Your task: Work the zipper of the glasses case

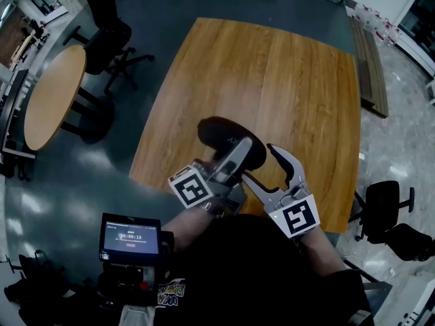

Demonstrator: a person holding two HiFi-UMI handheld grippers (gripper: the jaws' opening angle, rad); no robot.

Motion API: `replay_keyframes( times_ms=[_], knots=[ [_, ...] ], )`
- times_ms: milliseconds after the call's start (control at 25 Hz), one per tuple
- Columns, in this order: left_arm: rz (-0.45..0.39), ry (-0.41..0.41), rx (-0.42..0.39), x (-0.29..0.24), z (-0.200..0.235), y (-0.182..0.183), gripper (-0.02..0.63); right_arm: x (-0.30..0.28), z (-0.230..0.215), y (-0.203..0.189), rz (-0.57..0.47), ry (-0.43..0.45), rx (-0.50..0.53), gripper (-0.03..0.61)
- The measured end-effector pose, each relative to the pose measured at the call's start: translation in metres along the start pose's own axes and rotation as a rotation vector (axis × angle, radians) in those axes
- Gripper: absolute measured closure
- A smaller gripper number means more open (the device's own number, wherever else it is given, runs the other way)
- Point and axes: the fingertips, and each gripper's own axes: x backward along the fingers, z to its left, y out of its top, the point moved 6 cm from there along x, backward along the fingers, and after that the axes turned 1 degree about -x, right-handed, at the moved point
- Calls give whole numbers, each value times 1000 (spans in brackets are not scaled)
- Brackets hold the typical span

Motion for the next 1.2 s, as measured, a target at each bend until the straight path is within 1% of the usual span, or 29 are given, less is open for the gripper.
replay_keyframes(
  times_ms=[80,160,280,360,480,520,640,720,800,840,880,960,1040,1080,1160,1200],
  knots=[
    [25,-4,-19,-4,-6,-5,351,-6,2,3,5,-12,37,226],
    [37,6,-32,-4,-9,-9,351,-10,3,3,12,-45,73,209],
    [55,0,-10,-3,-10,-17,356,-16,4,3,17,-76,131,205],
    [94,-25,-3,-4,-14,-26,356,-19,6,3,11,-60,158,187],
    [150,-36,-46,-3,-19,-34,356,-16,8,1,17,-24,162,195],
    [162,-36,-48,-3,-19,-35,354,-16,9,0,21,-22,163,196],
    [202,-39,-28,-1,-14,-37,343,-14,10,-5,42,-7,183,202],
    [227,-45,-31,3,-11,-39,329,-9,10,-9,47,6,194,204],
    [226,-34,-19,11,-2,-36,312,-1,6,-13,33,1,165,206],
    [207,-11,-9,17,6,-32,304,5,0,-17,29,-15,121,206],
    [180,25,-4,25,15,-26,308,11,-8,-25,34,-38,58,207],
    [152,92,-17,44,33,-18,352,26,-33,-49,76,-87,-58,207],
    [193,105,-42,58,41,-19,360,36,-60,-87,147,-120,-112,207],
    [231,98,-49,63,42,-23,381,37,-71,-107,188,-123,-126,207],
    [304,93,-45,71,46,-34,404,31,-85,-148,271,-92,-150,209],
    [332,98,-40,74,49,-41,465,25,-87,-168,312,-64,-159,209]
  ],
)
